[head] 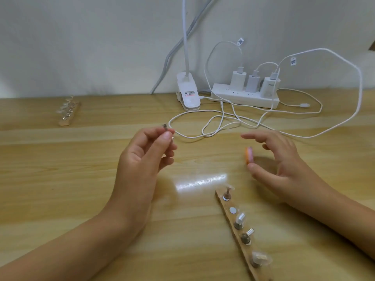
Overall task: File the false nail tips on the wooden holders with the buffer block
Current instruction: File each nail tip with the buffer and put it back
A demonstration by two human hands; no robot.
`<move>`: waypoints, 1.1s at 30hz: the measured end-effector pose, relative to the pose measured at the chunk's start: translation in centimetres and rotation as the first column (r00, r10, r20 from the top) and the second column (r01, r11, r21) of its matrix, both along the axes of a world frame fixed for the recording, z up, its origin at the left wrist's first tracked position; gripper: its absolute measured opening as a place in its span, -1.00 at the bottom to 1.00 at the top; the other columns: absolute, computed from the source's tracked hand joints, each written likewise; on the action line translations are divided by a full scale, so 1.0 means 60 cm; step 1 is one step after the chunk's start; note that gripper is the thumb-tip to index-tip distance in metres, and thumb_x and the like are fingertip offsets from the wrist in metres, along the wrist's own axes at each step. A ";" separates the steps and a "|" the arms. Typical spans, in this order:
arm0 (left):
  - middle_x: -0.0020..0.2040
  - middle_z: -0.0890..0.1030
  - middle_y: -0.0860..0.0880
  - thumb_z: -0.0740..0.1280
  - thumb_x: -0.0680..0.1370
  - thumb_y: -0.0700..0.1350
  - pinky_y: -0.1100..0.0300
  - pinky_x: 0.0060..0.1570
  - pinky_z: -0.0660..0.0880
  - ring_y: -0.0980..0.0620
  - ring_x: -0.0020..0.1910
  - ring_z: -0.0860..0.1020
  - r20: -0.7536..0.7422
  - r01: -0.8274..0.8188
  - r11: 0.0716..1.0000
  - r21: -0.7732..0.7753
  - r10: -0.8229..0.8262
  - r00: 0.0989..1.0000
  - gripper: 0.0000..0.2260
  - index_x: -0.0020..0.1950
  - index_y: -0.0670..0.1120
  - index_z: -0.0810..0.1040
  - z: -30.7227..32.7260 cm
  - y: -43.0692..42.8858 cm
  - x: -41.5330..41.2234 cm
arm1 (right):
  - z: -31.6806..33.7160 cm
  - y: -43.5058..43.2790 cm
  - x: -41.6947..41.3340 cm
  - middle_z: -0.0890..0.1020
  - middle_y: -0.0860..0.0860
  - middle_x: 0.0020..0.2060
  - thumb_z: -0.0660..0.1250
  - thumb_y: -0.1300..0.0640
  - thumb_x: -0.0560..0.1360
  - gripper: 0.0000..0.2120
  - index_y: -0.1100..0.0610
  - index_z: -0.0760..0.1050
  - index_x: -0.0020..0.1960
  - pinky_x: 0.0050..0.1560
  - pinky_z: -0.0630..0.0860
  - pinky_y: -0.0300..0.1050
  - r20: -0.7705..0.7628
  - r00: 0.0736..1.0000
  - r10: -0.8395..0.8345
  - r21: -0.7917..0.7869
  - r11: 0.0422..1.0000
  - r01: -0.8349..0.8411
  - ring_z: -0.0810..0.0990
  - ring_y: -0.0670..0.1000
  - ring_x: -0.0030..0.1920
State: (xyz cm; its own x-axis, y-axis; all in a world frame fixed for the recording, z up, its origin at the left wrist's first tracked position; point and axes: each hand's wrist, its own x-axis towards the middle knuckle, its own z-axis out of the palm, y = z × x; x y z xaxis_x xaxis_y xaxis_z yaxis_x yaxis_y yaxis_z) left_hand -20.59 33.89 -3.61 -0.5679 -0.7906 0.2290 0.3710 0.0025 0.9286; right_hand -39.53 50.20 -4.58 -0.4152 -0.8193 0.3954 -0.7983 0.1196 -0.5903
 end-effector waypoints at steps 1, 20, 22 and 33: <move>-0.27 0.59 0.10 0.37 0.44 -0.02 0.37 -0.26 0.50 0.20 -0.27 0.52 -0.003 -0.030 0.999 0.018 0.030 1.000 -0.93 -0.16 0.11 0.65 0.000 -0.003 0.000 | 0.002 0.001 0.001 0.43 -0.34 0.19 0.38 0.14 0.50 -0.58 -0.21 0.39 0.27 0.39 0.22 -0.23 -0.019 1.000 0.008 -0.027 1.000 -0.009 0.32 -0.22 0.30; -0.17 0.56 0.17 0.28 0.54 0.01 0.31 -0.08 0.46 0.19 -0.17 0.48 -0.109 -0.151 0.984 -0.089 0.141 0.984 -0.97 -0.07 0.08 0.47 0.005 0.000 0.003 | 0.102 -0.104 -0.059 0.58 -0.19 0.01 0.37 0.09 0.54 -0.76 -0.06 0.59 0.19 0.06 0.47 -0.12 -0.350 0.928 0.125 0.372 0.928 0.016 0.56 -0.11 0.02; -0.16 0.54 0.16 0.30 0.50 0.03 0.34 -0.08 0.44 0.17 -0.17 0.49 -0.093 -0.036 0.964 -0.264 0.012 0.996 -0.97 -0.08 0.13 0.49 0.009 0.016 0.008 | 0.103 -0.093 -0.095 0.59 -0.21 -0.07 0.38 0.14 0.54 -0.78 -0.05 0.58 0.16 -0.01 0.46 -0.17 -0.313 0.950 0.018 0.403 0.908 0.116 0.57 -0.18 -0.06; 0.03 0.50 0.20 0.26 0.65 -0.11 0.39 0.03 0.47 0.28 -0.02 0.50 0.191 0.229 0.187 -0.955 -0.200 0.961 -0.90 0.10 0.09 0.49 -0.017 0.054 0.040 | 0.061 -0.146 -0.108 0.55 -0.16 -0.22 0.45 -0.12 0.47 -0.85 -0.07 0.58 -0.11 -0.11 0.50 -0.08 -0.248 0.956 -0.156 0.420 0.872 0.251 0.52 -0.11 -0.16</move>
State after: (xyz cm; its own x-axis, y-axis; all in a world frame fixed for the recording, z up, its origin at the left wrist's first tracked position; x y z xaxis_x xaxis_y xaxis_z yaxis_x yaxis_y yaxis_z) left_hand -18.20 37.14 -4.63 -0.6914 0.1860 0.6982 0.5015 0.8191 0.2784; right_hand -46.03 41.42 -0.92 -0.5430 -0.8333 0.1036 -0.8223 0.5025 -0.2671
